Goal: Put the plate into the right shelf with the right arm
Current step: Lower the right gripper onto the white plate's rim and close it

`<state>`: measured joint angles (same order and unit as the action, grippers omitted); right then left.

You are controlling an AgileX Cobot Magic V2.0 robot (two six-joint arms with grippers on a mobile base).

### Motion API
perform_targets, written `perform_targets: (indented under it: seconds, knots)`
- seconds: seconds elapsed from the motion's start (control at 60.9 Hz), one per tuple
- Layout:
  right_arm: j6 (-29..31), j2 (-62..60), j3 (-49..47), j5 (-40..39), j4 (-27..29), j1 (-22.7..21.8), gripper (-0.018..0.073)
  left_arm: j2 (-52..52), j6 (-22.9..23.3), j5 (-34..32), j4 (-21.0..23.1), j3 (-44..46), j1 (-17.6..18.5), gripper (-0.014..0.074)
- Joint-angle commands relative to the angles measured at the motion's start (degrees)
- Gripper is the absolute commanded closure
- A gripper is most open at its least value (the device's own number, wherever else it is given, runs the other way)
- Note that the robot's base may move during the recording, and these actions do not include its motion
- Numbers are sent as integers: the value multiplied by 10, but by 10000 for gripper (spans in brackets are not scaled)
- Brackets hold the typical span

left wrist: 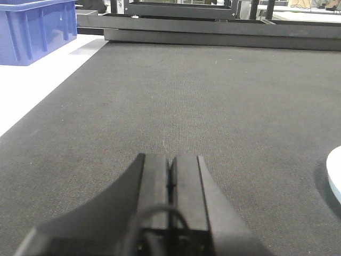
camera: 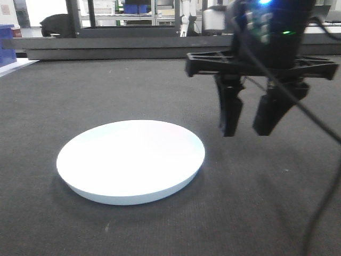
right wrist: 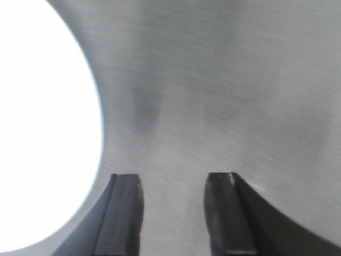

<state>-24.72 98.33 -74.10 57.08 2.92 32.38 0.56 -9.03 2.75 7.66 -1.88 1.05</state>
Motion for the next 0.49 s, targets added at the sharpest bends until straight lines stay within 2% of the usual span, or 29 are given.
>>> perform_targets:
  seconds: [0.0,0.164,0.476]
  knots:
    - [-1,-2,-43,8,-7,14,172,6,4,-52,5,-6,1,724]
    - [-2,35,-76,23,-7,32,99,6,4,-52,5,-6,1,724]
    - [-37,74,-94,21,-8,35,118,6,4,-52,5,-6,1,724]
